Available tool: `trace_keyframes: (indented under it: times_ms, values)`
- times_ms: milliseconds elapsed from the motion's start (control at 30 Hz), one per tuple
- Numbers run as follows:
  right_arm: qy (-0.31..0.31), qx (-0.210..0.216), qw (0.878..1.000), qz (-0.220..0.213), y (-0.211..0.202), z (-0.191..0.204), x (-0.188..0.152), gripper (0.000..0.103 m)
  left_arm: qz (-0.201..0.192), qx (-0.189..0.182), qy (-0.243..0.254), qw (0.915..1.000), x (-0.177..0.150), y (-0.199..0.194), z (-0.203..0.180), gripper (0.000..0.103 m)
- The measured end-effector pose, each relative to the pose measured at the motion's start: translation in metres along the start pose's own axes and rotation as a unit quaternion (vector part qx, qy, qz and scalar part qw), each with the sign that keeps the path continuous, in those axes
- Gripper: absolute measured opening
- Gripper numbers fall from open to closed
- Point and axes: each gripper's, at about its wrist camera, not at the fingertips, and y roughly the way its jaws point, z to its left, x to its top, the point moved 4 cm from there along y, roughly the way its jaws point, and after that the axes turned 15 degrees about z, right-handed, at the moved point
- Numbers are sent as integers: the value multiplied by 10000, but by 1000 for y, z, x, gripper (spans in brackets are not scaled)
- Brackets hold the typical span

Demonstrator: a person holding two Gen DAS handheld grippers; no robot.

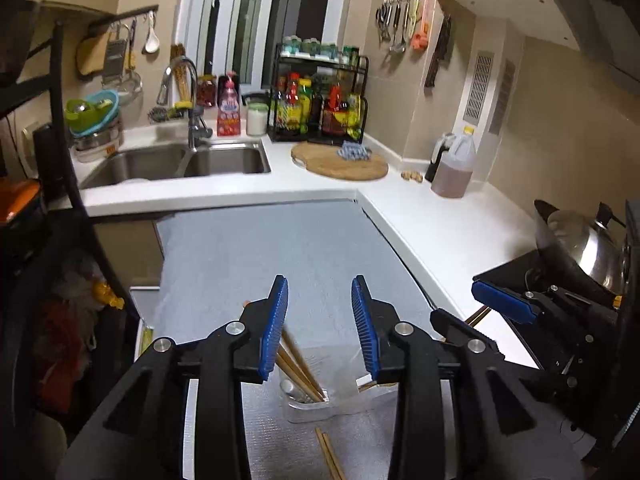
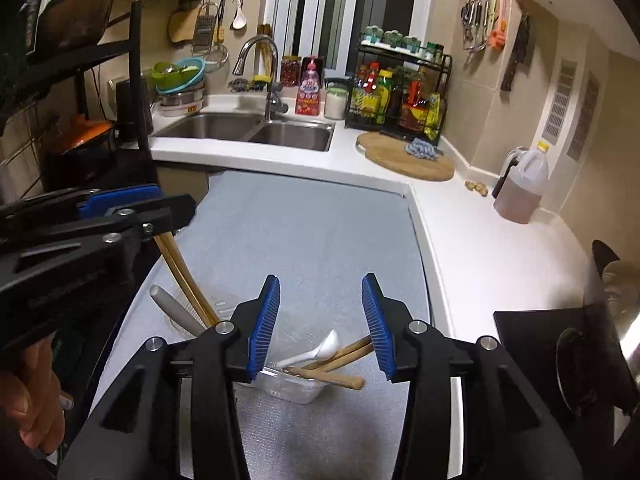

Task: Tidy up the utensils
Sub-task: 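Open both tools to drop the spoon and chopstick into the container, then move both open tools back to the two chopsticks on the mat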

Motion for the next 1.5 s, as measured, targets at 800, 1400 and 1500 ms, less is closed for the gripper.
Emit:
trace_keyframes:
  times_ms: [800,1400,1500]
  values:
    - [678,281,9965,-394,-87,-2,-117,46,-286,418,-259,9984,-177,-71,3,46]
    - [773,1210,9848,975,44,76,-250,17,562,502,-404,9963,-260,-18,19,41]
    - [672,1190,9852,1036,51,85,-255,29,574,485,-393,9964,-260,-17,17,41]
